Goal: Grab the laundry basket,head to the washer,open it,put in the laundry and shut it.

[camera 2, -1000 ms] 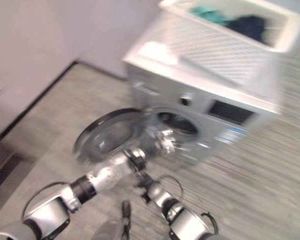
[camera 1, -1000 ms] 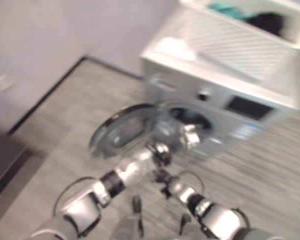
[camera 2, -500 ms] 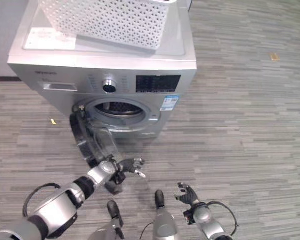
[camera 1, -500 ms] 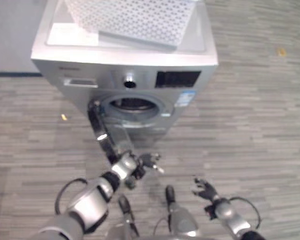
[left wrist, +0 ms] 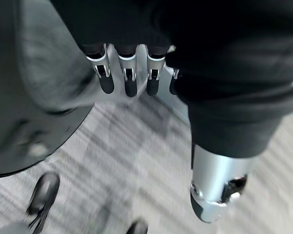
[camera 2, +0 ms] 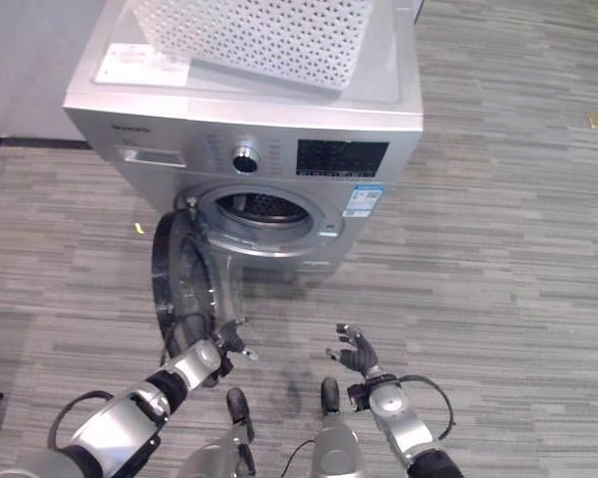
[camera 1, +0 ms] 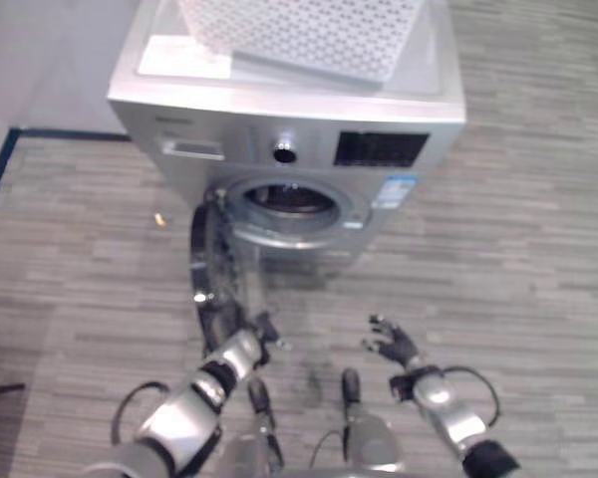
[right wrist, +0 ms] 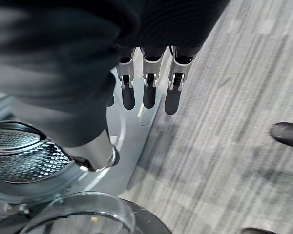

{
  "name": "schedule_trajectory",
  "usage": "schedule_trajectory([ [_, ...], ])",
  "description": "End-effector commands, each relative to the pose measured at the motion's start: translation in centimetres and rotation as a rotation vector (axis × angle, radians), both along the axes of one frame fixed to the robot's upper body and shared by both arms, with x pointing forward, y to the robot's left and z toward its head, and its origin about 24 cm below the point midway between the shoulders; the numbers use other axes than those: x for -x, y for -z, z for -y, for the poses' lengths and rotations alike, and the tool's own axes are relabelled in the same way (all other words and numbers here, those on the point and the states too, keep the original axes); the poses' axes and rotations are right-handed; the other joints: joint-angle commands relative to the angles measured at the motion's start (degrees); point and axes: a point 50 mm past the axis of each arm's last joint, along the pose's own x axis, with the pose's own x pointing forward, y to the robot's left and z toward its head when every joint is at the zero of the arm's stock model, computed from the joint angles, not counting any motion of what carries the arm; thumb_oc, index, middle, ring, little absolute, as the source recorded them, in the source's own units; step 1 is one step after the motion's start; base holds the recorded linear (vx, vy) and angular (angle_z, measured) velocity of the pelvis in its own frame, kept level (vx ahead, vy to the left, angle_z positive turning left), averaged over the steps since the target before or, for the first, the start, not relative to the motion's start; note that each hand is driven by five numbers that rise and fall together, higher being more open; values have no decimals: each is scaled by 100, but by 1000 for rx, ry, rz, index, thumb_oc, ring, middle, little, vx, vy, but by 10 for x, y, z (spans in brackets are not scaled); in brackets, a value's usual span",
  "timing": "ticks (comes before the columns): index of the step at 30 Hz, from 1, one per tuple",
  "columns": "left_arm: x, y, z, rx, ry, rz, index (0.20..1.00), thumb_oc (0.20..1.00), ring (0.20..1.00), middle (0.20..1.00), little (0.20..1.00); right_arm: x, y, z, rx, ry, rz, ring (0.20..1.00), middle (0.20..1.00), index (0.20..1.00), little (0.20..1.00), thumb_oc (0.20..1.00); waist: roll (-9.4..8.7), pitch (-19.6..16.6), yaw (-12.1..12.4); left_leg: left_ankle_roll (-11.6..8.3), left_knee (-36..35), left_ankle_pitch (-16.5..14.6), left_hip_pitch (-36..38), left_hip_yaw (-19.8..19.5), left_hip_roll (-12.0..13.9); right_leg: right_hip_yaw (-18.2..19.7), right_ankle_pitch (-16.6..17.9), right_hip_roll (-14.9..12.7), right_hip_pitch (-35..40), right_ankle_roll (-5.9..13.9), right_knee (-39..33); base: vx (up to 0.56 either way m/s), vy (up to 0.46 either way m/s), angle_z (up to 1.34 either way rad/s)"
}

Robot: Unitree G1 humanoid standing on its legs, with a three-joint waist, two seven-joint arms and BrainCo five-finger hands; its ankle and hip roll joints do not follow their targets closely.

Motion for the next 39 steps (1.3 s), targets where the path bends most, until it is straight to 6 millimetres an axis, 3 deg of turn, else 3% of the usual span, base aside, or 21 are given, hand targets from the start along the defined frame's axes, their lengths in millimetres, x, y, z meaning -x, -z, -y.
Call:
schedule_trajectory([
  [1,-35,-34,-6,-83,-59,140,1000,1000,1000,1000,1000,-15,-20,10,6,30,121,686,686,686,686,686,5,-29,170,-82,72,-381,144,-339,292,65,-143,-116,-136,260,127,2,-17,12],
  [8,-35,-36,-36,-57,-181,157,1000,1000,1000,1000,1000,-10,-16,19,27,62,103,787,787,787,787,787,23,-107,224,-122,72,-362,156,-363,336,5,-147,-94,-65,245,86,5,-4,4],
  [14,-13,-20,-87,-17,-373,105,1000,1000,1000,1000,1000,-6,-16,22,19,62,99,827,827,827,827,827,7,-305,320,-158,72,-372,235,-364,355,-49,-148,-80,71,229,50,14,15,8],
  [22,13,-5,-112,58,-484,86,1000,1000,1000,1000,1000,1,-9,25,25,65,60,865,865,865,865,865,13,-457,350,-150,72,-427,344,-279,353,9,-120,-76,128,219,22,28,31,-5],
  [27,32,-2,-141,20,-529,78,1000,1000,1000,1000,1000,11,1,31,34,83,11,890,890,890,890,890,-17,-563,351,-145,72,-482,427,-200,346,62,-101,-77,169,221,8,24,30,-9],
  [39,39,-10,-167,-3,-591,111,1000,1000,1000,1000,1000,21,10,31,15,105,-31,928,928,928,928,928,-43,-607,358,-133,72,-497,474,-263,313,26,-157,-118,253,213,44,9,-1,-3],
])
